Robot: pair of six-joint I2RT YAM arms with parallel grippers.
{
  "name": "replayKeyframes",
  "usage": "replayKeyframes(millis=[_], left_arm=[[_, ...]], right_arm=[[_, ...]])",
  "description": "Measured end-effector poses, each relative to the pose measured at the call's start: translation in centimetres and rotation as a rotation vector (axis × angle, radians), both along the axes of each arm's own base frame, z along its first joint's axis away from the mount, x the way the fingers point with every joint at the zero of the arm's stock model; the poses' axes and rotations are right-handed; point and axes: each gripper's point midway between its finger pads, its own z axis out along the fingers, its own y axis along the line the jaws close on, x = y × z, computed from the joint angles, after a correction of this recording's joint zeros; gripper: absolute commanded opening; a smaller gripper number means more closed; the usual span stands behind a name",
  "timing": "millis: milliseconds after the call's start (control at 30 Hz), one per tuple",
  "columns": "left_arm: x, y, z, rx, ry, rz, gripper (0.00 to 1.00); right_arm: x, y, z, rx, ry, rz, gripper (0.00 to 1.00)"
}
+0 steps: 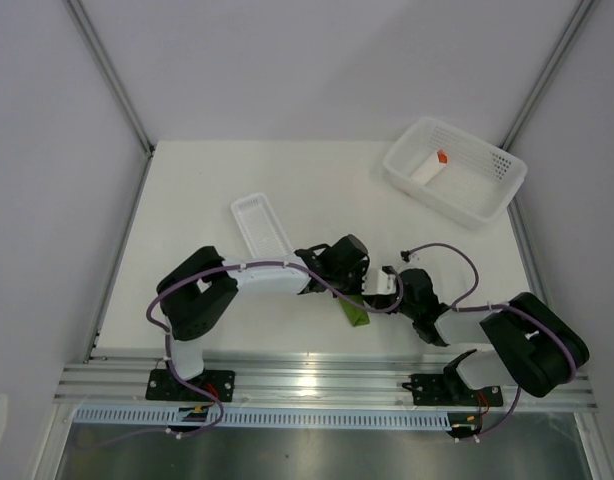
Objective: Place the utensils on the paper napkin and roll it up
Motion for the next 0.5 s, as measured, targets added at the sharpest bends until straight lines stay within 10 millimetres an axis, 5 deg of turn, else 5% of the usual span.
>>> replayKeyframes(millis=[333, 500], left_arm=[[0.3, -1.7, 0.9, -0.043, 0.028, 0.013, 0.01], [0.4, -1.8, -0.5, -0.015, 0.045, 0.015, 0.01]], right_arm=[[0.0, 0.2, 1.2, 0.018, -0.034, 0.002, 0.00], [-0.2, 0.3, 1.3, 0.017, -0.037, 0.006, 0.00]])
